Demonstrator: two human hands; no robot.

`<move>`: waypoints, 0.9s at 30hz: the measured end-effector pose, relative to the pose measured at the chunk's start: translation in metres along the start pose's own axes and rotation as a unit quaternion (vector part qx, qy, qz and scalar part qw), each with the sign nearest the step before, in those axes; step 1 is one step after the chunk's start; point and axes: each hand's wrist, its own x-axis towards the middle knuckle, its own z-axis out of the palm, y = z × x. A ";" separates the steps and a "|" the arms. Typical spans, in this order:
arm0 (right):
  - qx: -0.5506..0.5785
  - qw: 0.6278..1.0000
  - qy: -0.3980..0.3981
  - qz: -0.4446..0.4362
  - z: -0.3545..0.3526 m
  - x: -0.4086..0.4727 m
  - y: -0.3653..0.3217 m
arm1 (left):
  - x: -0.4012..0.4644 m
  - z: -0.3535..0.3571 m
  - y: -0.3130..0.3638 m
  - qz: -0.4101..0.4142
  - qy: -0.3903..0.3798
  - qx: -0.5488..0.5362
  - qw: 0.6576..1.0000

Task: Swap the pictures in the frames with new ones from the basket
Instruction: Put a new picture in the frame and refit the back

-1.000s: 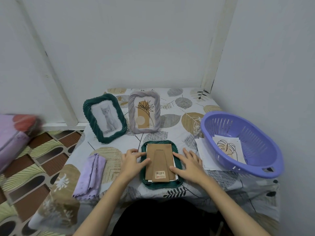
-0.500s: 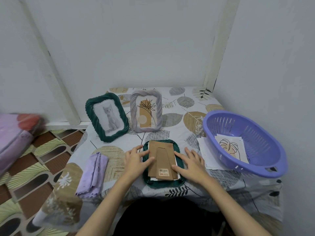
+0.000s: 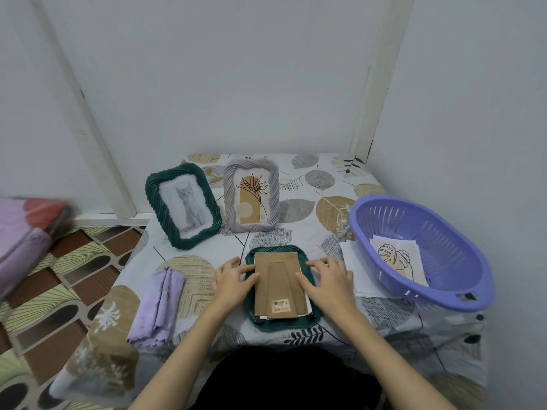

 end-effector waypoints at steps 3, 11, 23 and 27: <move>-0.052 0.998 0.015 -0.014 -0.002 -0.014 -0.024 | 0.004 -0.005 -0.010 0.042 0.013 0.023 0.999; -0.072 0.995 0.045 0.042 0.027 -0.038 -0.060 | 0.013 -0.014 -0.034 0.146 -0.074 0.049 0.985; 0.019 0.992 0.016 0.124 0.023 -0.028 -0.075 | 0.013 -0.022 -0.043 0.188 -0.137 0.122 0.965; 0.028 0.991 0.013 0.133 0.023 -0.027 -0.077 | 0.016 -0.025 -0.042 0.200 -0.147 0.144 0.958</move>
